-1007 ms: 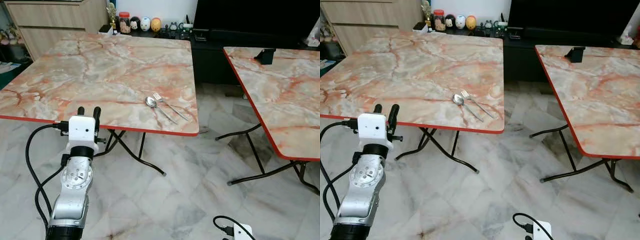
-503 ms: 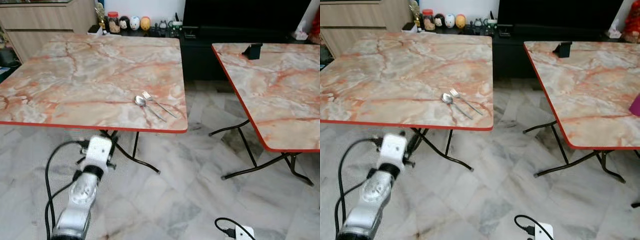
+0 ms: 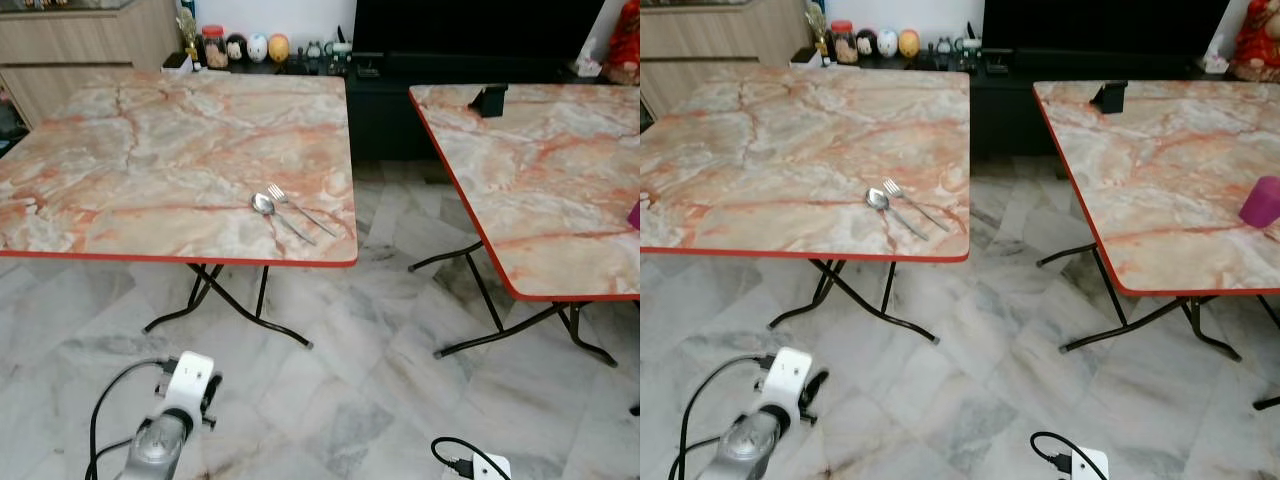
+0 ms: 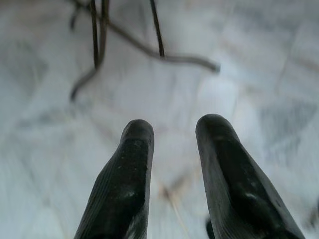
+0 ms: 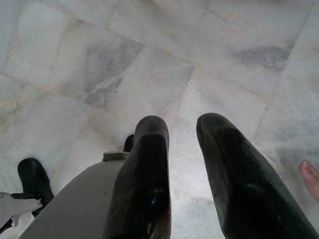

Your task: Setting the table

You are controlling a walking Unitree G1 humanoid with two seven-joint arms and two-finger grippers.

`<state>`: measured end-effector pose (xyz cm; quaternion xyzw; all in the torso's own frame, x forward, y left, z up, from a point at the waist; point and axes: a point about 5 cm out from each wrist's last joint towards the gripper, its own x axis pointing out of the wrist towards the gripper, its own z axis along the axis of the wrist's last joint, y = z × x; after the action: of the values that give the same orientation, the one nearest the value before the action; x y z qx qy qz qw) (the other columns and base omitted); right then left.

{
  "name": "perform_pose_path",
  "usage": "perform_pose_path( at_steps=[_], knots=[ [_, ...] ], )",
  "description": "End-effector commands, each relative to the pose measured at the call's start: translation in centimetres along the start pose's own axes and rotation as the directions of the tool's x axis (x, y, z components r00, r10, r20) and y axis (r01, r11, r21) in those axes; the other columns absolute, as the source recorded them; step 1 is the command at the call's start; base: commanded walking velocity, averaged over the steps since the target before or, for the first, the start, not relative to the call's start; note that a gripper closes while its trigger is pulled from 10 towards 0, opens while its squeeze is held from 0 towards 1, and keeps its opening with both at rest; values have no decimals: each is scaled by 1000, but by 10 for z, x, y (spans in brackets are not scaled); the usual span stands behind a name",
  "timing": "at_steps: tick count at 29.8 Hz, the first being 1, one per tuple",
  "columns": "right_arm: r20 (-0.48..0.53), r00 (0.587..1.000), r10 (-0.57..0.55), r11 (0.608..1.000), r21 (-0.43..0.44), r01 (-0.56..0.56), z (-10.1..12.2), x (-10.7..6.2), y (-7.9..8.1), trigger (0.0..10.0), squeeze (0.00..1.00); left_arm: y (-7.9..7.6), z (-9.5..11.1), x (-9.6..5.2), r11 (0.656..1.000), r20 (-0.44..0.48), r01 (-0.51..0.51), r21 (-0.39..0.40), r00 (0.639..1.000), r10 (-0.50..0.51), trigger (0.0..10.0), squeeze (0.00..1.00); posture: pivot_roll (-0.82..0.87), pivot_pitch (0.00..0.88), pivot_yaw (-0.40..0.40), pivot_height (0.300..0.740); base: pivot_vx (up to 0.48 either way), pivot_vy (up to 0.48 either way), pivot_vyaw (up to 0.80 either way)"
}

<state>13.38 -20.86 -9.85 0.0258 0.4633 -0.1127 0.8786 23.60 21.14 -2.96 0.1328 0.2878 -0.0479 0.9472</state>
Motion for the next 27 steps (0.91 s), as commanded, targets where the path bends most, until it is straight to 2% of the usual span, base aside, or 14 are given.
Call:
perform_pose_path(
  at_steps=[1, 2, 4, 5, 8, 10, 18, 27],
  knots=[
    [6, 1000, -9, 1000, 13, 9, 0, 0, -1, 10000, 0, 2, -5, 1, 999, -42, -16, -42, 999, 14, 10000, 0, 67, 0, -20, 740, 0, 0, 0],
    [7, 1000, -13, 1000, 15, 13, 0, 0, -2, 10000, 0, 0, -16, 1, 999, -101, -13, -35, 995, 10, 10000, 0, 69, 0, -21, 740, 0, 0, 0],
    [6, 1000, -14, 1000, 17, 14, 0, 0, -1, 10000, 0, -1, -24, -1, 1000, -146, -5, -20, 989, 2, 10000, 0, 61, 0, -23, 740, 0, 0, 0],
    [6, 1000, -14, 1000, 18, 14, 0, 0, -1, 10000, 0, -1, -26, -1, 1000, -156, -2, -12, 988, 0, 10000, 0, 61, 0, -23, 740, 0, 0, 0],
    [5, 1000, -17, 1000, 19, 17, 1, 0, -2, 10000, 0, 0, -24, 1, 996, -151, -42, -82, 988, 30, 10000, 0, 70, 0, -29, 740, 0, 0, 0],
    [6, 1000, -25, 1000, 7, 25, 1, 0, -3, 10000, 0, -2, -24, 2, 993, -159, -52, -102, 987, 36, 10000, 0, 70, 0, -29, 740, 0, 0, 0],
    [9, 1000, -25, 1000, -5, 25, 2, 0, -3, 10000, 0, -14, -33, 2, 990, -219, -54, -130, 975, 24, 10000, 0, 59, 0, -27, 740, 0, 0, 0],
    [13, 1000, -20, 1000, -17, 21, 3, 1, -2, 10000, 0, -12, -40, -2, 986, -247, -82, -142, 968, 45, 10000, 0, 70, 0, -29, 740, 0, 0, 721]
  ],
)
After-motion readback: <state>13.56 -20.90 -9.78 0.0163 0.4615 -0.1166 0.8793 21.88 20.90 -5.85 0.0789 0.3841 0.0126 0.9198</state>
